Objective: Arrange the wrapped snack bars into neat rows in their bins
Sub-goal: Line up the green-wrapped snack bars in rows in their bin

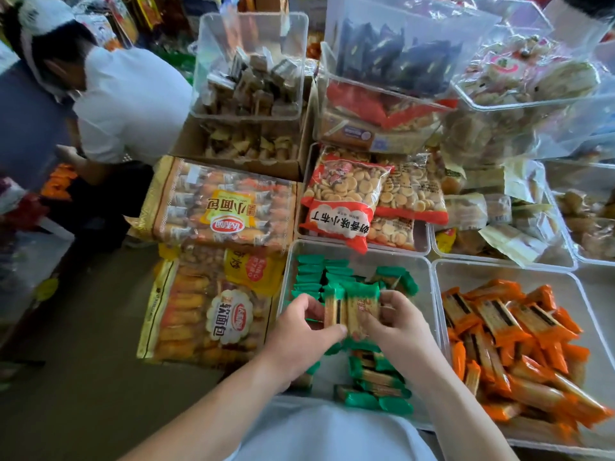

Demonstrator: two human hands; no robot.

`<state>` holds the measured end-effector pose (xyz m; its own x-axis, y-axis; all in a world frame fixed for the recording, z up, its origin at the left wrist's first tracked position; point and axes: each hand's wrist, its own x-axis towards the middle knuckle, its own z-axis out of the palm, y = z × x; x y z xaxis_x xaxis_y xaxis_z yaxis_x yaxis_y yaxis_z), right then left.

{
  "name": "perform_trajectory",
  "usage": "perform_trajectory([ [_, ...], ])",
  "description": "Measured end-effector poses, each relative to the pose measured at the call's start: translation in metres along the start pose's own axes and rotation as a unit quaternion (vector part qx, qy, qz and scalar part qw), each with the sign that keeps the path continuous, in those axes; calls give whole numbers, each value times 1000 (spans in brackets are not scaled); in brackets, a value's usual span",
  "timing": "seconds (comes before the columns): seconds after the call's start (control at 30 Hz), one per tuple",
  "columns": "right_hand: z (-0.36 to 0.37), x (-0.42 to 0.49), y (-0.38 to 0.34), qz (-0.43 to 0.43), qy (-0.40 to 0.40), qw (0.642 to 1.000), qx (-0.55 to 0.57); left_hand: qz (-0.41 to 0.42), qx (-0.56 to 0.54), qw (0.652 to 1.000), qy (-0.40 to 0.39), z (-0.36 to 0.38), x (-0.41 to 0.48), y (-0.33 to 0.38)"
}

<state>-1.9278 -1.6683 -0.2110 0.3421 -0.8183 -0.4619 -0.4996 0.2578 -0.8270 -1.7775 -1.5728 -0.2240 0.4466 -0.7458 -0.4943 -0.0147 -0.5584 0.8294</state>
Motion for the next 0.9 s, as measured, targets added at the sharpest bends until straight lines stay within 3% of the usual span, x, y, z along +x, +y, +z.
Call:
perform_trajectory([
  [0.2, 0, -5, -10, 16, -57, 996, 70, 5, -31, 999, -40, -3, -4, -6],
  [0.5, -16, -18, -15, 8, -91, 985, 145, 22, -31, 999, -18, -1, -6, -11],
  [0.9, -23, -9, -8, 12, -119, 984, 131, 43, -76, 996, 12, 2, 0, -5],
])
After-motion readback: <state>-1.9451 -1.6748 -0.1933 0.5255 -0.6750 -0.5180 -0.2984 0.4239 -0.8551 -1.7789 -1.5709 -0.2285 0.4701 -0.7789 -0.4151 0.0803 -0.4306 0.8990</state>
